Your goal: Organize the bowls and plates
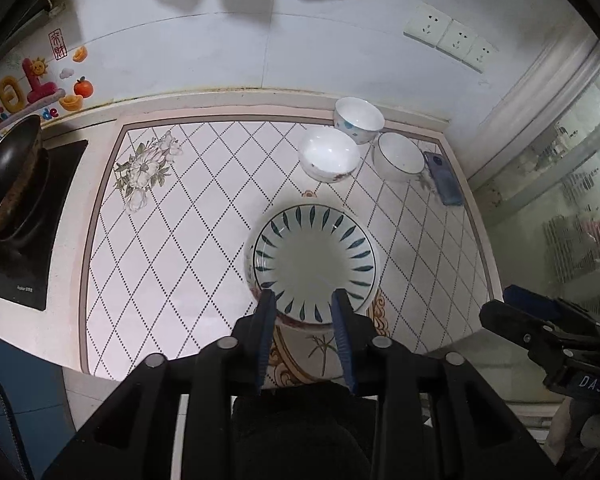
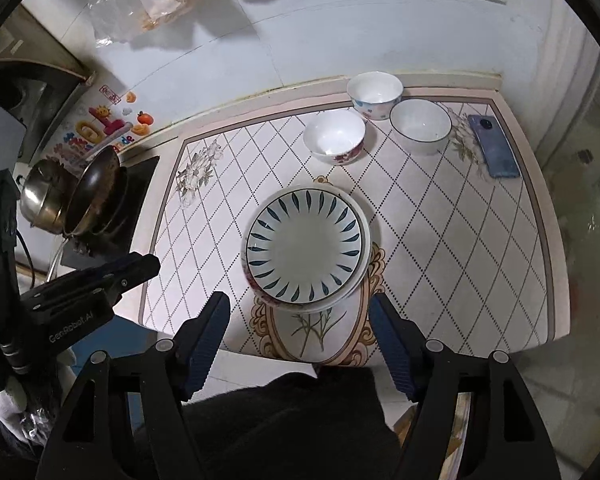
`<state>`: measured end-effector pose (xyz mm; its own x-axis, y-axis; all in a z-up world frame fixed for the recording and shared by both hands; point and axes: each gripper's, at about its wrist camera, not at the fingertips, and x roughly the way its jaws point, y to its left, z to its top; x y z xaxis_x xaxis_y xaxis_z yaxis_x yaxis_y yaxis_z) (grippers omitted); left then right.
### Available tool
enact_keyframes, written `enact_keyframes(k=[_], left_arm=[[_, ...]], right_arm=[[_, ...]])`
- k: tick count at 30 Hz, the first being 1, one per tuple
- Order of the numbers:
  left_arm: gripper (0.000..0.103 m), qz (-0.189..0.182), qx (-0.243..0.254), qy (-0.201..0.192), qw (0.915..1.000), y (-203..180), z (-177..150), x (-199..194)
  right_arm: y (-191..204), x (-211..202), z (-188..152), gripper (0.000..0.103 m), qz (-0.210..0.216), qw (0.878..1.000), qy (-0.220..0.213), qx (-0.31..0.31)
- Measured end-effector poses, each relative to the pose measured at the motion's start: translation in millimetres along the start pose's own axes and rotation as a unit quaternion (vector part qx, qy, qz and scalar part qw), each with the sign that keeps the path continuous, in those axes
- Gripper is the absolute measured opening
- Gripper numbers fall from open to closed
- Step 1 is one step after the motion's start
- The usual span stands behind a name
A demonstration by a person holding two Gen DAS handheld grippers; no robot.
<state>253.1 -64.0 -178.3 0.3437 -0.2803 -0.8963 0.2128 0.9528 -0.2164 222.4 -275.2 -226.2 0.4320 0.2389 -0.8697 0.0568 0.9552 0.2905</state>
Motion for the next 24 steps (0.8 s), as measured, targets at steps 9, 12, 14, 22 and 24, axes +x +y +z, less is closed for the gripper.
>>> enact_keyframes(k=[9, 12, 14, 22, 24], left_arm=[[0.030, 0.039, -0.038, -0.002, 0.9985, -3, 69, 73], [0.030, 0.043, -0.062, 0.016, 0.9970, 4, 99, 113], [0.030, 0.041, -0.074, 0.035, 0.9958, 7, 124, 147], [0.030, 0.033, -0.100, 0.100, 0.9894, 21, 182, 249], [0.030, 0.030, -0.093, 0.115, 0.9885, 20, 191, 269]], right_arm=[[-65, 50, 65, 0.076, 0.030, 0.997, -0.016, 0.063], [-90, 87, 102, 0.076, 0.039, 0.996, -0.009, 0.075], [-104, 115, 127, 0.076, 0.044, 0.996, 0.000, 0.079], [-145, 234, 204, 0.071, 0.079, 0.989, 0.064, 0.105], [-147, 256, 215, 0.065, 0.086, 0.989, 0.073, 0.101]])
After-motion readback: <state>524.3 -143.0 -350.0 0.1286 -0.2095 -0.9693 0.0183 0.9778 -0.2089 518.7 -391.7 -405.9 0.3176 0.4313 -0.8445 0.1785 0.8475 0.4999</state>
